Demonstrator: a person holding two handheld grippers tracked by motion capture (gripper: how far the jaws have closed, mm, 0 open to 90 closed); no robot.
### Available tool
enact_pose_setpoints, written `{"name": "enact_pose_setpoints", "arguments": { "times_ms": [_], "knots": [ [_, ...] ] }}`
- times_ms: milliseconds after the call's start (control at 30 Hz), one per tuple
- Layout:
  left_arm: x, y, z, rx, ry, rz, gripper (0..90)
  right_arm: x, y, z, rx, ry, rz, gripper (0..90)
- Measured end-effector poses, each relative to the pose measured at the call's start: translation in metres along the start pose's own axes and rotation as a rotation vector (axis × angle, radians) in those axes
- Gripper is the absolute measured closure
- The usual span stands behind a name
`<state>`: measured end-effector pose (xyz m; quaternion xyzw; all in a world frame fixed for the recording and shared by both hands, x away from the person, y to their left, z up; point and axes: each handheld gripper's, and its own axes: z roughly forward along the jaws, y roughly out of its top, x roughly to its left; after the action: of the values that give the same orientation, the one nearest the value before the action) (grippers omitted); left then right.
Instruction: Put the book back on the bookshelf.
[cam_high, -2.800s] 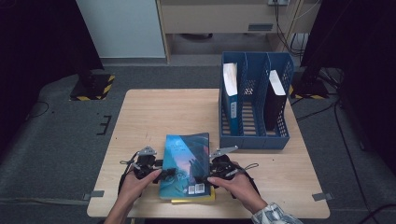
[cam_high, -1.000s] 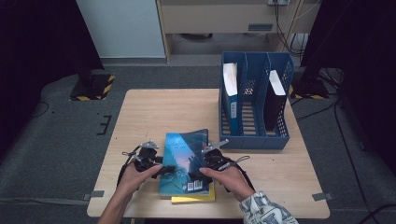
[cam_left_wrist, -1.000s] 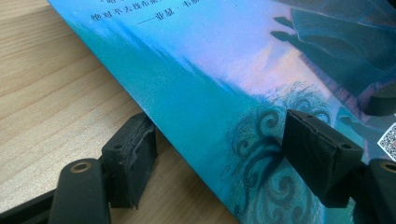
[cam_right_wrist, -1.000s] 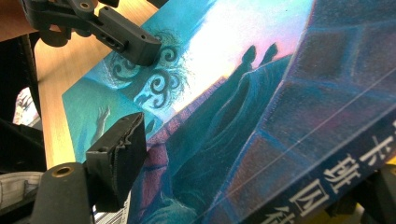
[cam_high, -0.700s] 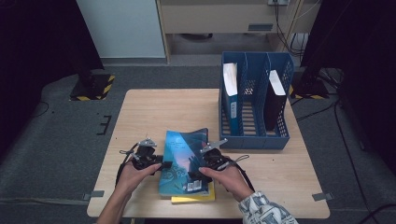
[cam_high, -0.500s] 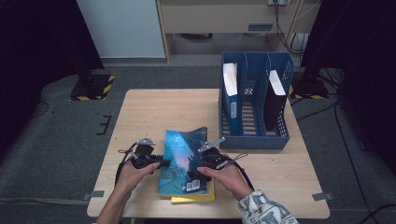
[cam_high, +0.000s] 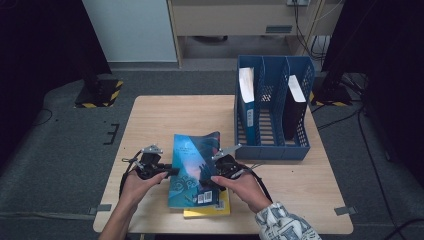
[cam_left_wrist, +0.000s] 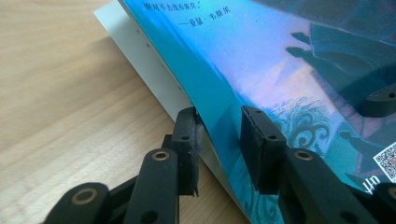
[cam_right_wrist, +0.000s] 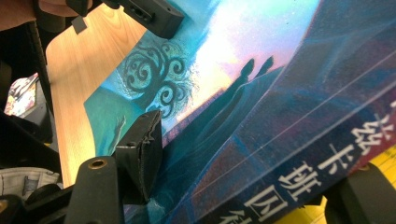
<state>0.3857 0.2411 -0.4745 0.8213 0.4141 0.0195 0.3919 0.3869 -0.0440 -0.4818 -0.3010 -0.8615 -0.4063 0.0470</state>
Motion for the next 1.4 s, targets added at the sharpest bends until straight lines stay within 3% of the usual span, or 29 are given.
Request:
{"name": "enact_pose_setpoints", "arguments": {
  "times_ms": [700,1033,1400],
  "knots": [
    [0.001,0.019,-0.032,-0.031,0.044,0.051,75.7,0.011,0.033,-0.009,-0.016,-0.060,-0.045,50.4],
    [-0.003,0.028,-0.037,-0.047,0.053,0.070,78.6,0.011,0.038,-0.015,-0.030,-0.067,-0.050,53.9],
    [-0.003,0.041,-0.044,-0.062,0.076,0.092,79.1,0.009,0.055,-0.025,-0.057,-0.123,-0.083,60.7]
  ]
}}
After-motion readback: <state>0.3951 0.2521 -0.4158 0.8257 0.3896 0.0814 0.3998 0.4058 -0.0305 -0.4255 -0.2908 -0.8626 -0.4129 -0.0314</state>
